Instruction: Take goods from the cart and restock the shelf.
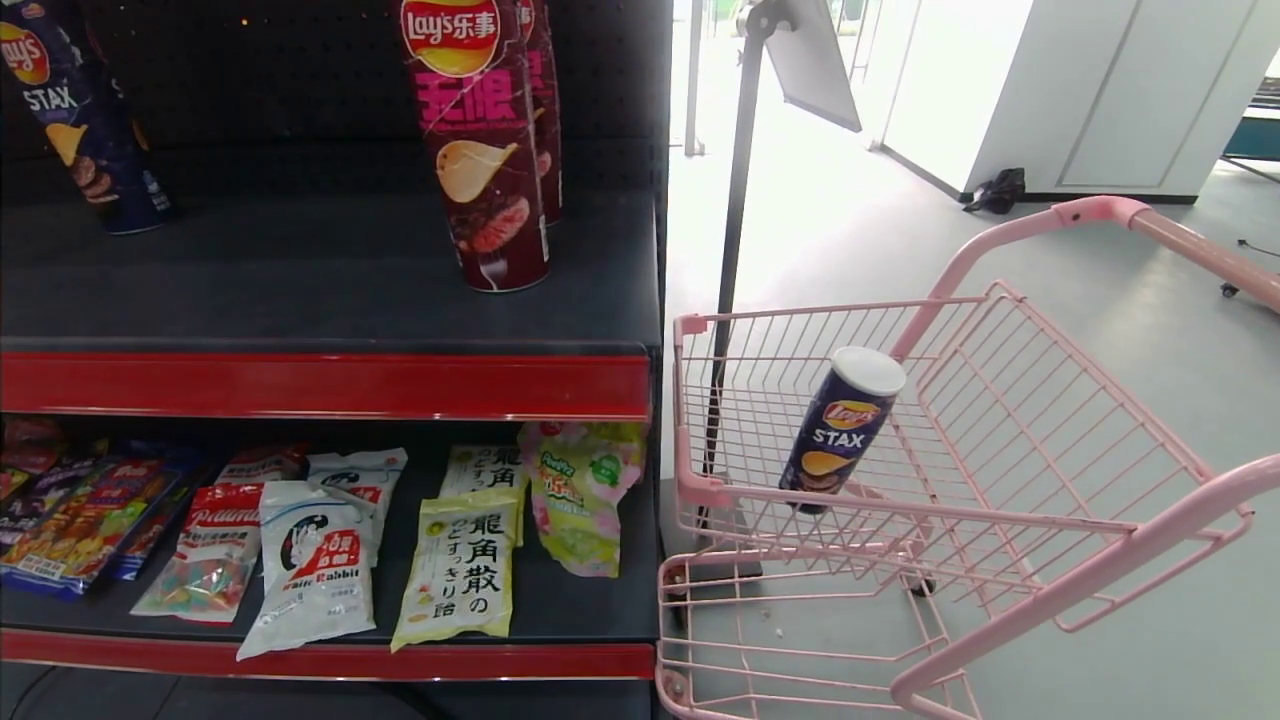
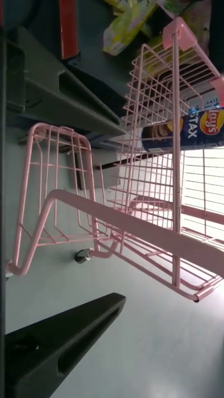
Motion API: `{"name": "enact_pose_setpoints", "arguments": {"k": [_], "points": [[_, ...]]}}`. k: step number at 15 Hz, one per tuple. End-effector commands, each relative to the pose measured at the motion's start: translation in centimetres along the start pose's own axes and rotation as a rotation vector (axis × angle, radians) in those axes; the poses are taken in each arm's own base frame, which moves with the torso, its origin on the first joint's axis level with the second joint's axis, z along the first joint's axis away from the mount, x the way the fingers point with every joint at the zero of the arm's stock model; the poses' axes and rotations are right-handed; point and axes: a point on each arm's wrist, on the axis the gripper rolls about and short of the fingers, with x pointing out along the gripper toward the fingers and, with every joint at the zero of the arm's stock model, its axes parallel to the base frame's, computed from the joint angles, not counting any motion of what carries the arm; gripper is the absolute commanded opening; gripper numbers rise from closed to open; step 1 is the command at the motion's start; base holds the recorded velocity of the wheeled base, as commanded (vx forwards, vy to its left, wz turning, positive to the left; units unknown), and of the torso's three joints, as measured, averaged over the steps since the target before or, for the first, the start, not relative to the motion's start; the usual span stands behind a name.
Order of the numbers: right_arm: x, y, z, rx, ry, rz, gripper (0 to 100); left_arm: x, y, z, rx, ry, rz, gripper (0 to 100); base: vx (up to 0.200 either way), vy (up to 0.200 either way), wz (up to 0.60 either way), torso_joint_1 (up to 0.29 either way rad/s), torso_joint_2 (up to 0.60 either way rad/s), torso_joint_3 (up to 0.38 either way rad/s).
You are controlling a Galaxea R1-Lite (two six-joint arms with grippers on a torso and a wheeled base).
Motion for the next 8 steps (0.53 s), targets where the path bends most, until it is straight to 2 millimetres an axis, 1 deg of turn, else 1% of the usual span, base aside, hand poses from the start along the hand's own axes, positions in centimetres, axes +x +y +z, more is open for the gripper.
{"name": "enact_pose_setpoints", "arguments": {"k": [1, 8], "points": [[0.00, 0.00, 0.00, 0.001, 0.001, -0.001, 100, 0.00, 0.00, 0.01, -0.001, 0.001, 0.000, 100, 0.000, 0.000, 0.00, 0.000, 0.00, 0.000], [0.01, 0.00, 0.00, -0.004, 0.001, 0.002, 100, 0.00, 0.00, 0.01, -0.001, 0.001, 0.000, 100, 0.000, 0.000, 0.00, 0.000, 0.00, 0.000]]}}
